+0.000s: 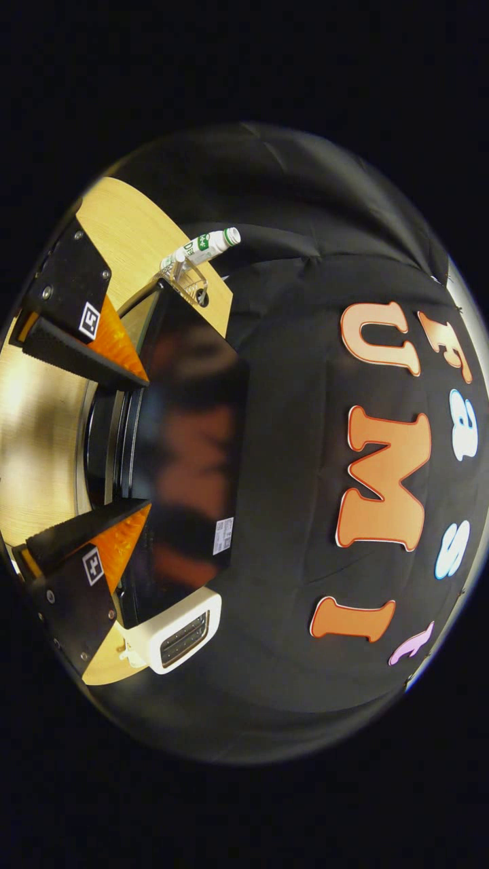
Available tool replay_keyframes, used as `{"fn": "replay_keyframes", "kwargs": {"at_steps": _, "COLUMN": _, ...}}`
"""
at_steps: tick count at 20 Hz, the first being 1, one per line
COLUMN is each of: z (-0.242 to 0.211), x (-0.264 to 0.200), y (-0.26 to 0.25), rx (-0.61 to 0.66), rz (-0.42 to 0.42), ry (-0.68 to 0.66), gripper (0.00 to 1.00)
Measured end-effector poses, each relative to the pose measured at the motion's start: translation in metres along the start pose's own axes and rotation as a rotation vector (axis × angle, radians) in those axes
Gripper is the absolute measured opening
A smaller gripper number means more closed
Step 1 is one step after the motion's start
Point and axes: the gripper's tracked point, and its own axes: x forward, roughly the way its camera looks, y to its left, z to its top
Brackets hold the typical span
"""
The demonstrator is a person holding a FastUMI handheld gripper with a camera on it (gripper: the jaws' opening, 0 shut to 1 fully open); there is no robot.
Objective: Open the toaster oven, put the food inside, and close the toaster oven door.
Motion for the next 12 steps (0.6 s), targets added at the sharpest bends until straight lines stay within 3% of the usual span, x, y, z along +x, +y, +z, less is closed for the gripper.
{"fn": "replay_keyframes", "kwargs": {"at_steps": 5, "z": -0.002, "x": -0.005, "y": 0.007, "rx": -0.006, "rz": 0.013, "ry": -0.050, "gripper": 0.86}}
{"fn": "replay_keyframes", "kwargs": {"at_steps": 9, "z": -0.019, "x": -0.025, "y": 0.017, "rx": -0.010, "rz": 0.065, "ry": -0.016, "gripper": 0.63}}
{"fn": "replay_keyframes", "kwargs": {"at_steps": 12, "z": -0.041, "x": -0.044, "y": 0.023, "rx": -0.036, "rz": 0.107, "ry": 0.047, "gripper": 0.63}}
